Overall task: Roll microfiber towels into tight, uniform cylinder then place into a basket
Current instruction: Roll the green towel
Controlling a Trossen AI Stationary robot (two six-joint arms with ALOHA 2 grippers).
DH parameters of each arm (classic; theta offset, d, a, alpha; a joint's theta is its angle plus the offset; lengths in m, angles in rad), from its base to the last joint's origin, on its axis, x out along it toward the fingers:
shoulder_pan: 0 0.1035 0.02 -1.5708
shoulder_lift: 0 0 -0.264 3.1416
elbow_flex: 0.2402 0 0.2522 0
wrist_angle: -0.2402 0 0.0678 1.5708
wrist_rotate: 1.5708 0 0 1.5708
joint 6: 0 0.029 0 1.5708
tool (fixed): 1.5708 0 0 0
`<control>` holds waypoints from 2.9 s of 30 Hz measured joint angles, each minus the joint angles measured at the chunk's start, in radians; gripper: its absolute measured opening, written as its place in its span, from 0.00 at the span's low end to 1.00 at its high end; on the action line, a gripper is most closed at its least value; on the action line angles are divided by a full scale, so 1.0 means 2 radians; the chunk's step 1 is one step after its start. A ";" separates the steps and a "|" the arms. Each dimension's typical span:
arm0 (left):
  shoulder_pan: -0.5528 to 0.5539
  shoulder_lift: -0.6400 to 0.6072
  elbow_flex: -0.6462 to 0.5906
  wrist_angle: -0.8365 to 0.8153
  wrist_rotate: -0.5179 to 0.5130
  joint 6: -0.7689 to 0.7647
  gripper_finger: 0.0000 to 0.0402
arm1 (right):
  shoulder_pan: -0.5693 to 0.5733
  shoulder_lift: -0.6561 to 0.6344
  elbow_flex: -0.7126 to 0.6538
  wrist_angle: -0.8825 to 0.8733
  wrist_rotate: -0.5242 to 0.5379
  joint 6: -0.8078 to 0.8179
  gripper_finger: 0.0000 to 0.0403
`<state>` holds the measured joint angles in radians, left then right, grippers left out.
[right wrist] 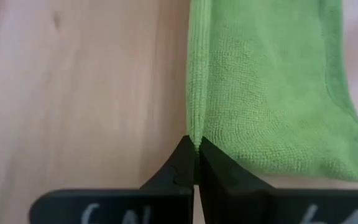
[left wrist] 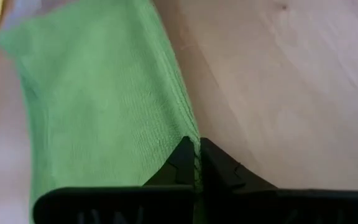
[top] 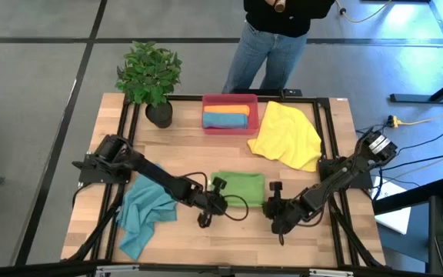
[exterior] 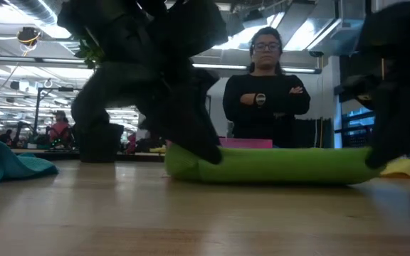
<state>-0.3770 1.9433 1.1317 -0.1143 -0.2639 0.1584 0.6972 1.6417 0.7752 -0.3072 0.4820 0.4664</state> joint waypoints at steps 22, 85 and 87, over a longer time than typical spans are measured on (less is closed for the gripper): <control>0.101 -0.019 -0.179 0.262 0.280 -0.225 0.00 | -0.086 -0.053 -0.246 0.428 -0.150 0.268 0.01; -0.020 0.122 0.130 -0.035 -0.201 0.056 0.33 | -0.115 -0.053 -0.227 0.393 -0.145 0.309 0.01; -0.026 0.122 0.130 -0.035 -0.227 0.062 0.33 | -0.115 -0.053 -0.227 0.393 -0.145 0.309 0.01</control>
<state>-0.4296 2.1868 1.3926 -0.1841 -0.7169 0.2822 0.4671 1.5356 0.3218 0.4793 0.1912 1.0847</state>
